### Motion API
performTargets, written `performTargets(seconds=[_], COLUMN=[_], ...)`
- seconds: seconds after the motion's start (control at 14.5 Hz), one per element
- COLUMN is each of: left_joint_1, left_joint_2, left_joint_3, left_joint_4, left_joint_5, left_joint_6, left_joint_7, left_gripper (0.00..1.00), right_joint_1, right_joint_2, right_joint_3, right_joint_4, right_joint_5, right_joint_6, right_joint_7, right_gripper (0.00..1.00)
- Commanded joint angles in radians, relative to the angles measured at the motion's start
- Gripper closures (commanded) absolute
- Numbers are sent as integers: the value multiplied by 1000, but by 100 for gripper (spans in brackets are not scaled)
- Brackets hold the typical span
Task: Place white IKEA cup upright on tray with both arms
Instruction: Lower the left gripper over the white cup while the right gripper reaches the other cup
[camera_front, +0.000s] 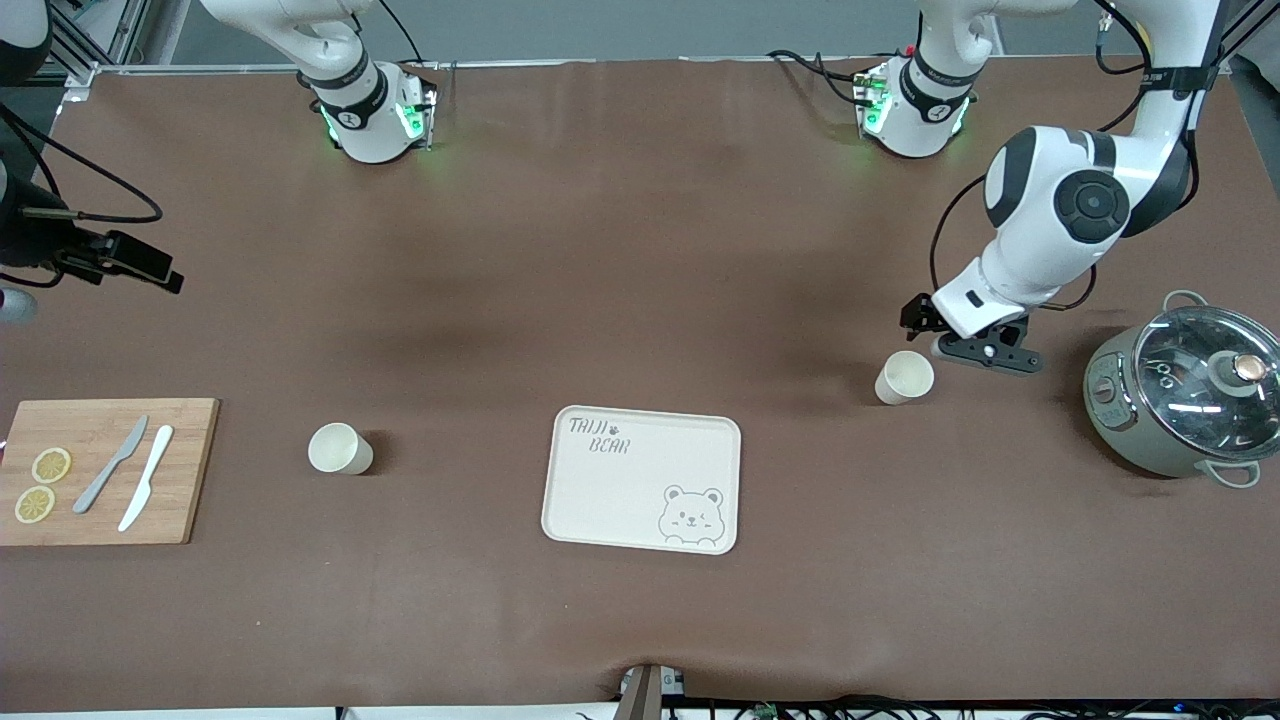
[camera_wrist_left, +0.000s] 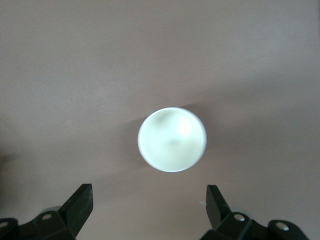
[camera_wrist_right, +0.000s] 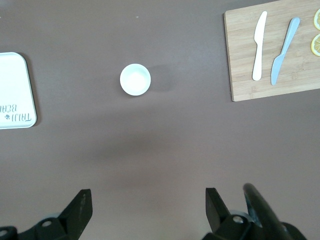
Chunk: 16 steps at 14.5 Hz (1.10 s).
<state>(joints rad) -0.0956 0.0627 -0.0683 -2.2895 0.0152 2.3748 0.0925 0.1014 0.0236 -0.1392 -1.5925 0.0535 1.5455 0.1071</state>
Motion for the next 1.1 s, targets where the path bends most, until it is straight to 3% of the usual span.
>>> performTargets(seconds=[0.0, 0.41, 1.03], left_joint_1=[48, 53, 47], left_joint_2=[20, 91, 183], left_joint_3=[-7, -8, -8], left_joint_4=[-25, -62, -56], left_joint_5=[-6, -6, -4], left_joint_6=[70, 213, 323], left_joint_7=[58, 65, 65], left_gripper=[0, 0, 0], right_joint_1=[9, 12, 52], right_joint_2=[19, 90, 320], right_joint_3=[-2, -2, -2], right_joint_4=[2, 6, 0], right_joint_5=[-7, -6, -4], right_joint_6=[2, 73, 313], right_joint_7=[13, 0, -1], right_gripper=[0, 0, 0])
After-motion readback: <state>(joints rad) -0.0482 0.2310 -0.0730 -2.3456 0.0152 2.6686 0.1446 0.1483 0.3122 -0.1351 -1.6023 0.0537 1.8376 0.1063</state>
